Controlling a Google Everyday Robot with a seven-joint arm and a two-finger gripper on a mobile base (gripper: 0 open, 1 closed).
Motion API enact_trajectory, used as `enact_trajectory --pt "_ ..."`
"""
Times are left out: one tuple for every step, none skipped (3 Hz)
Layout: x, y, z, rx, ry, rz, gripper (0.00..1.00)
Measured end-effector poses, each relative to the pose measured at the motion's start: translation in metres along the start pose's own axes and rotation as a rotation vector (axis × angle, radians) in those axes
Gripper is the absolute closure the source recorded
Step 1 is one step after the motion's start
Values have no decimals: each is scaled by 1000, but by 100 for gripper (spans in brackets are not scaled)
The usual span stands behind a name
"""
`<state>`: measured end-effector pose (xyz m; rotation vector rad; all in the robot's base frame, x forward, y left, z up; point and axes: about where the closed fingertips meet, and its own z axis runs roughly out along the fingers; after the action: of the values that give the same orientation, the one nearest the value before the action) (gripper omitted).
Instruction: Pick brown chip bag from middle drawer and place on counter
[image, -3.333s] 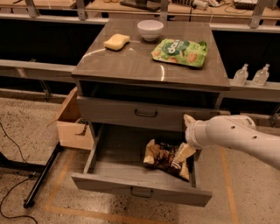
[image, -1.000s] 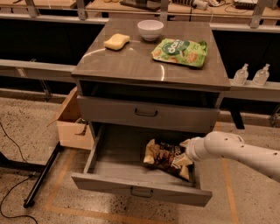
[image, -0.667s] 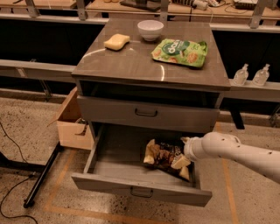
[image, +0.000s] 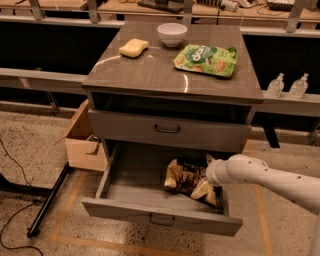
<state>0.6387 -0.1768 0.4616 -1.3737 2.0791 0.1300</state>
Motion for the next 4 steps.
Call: enact_trajectory --pt "1 -1 18 0 -36 0 0" --pt "5 -11 34 7 -42 -4 0" --pt "11 -17 48 -1 -26 -6 18" --pt "14 -18 57 -20 -13 -14 41"
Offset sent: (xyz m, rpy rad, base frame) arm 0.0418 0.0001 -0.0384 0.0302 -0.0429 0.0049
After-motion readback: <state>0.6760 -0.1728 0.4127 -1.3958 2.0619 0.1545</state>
